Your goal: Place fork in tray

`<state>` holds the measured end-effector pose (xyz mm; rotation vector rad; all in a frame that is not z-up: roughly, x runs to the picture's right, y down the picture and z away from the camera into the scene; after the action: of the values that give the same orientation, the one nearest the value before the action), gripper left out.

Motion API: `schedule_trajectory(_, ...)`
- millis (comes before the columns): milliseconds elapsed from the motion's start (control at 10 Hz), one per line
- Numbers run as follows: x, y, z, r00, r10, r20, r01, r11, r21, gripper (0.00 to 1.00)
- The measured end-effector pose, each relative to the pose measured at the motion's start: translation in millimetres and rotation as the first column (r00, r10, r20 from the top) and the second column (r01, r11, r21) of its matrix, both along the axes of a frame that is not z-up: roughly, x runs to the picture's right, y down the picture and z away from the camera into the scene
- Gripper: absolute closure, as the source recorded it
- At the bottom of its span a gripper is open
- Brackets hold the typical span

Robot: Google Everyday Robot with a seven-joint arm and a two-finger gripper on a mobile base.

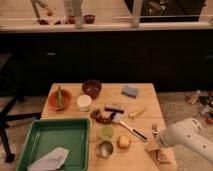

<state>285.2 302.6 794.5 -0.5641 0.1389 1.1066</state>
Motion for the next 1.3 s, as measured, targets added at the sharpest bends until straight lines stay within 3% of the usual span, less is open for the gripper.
schedule_trajectory(700, 2.7, -7.3, -4.2, 1.000, -0.002, -0.008, 0.002, 1.0000, -0.002, 0.93)
schedule_trajectory(800, -0.4, -3.6, -6.0, 1.000, -0.007, -0.002, 0.007, 0.9999, -0.010, 0.99)
schedule_trajectory(1300, -2.4, -3.1, -6.4, 1.000, -0.008, 0.002, 0.008, 0.9999, -0.013, 1.00)
